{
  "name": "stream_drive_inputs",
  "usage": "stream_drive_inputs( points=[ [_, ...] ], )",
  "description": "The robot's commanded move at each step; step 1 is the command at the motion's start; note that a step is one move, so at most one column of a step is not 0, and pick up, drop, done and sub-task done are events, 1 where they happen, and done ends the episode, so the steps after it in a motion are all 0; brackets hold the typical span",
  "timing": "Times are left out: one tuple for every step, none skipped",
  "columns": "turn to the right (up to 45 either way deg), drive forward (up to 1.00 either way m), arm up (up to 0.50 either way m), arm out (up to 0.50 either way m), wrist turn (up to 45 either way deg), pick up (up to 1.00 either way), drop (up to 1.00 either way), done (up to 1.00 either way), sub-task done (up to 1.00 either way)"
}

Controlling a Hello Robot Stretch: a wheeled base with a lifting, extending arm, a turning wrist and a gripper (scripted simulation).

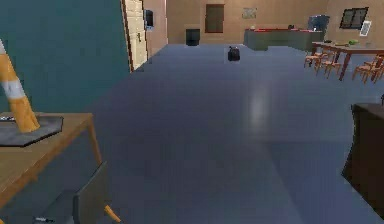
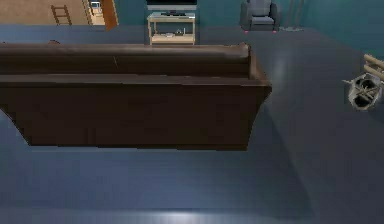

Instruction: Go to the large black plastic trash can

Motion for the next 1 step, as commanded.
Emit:
stream_drive_inputs(
  points=[
    [0.0, 1.0, 0.0, 0.0, 0.0, 0.0, 0.0, 0.0, 0.0]
  ],
)
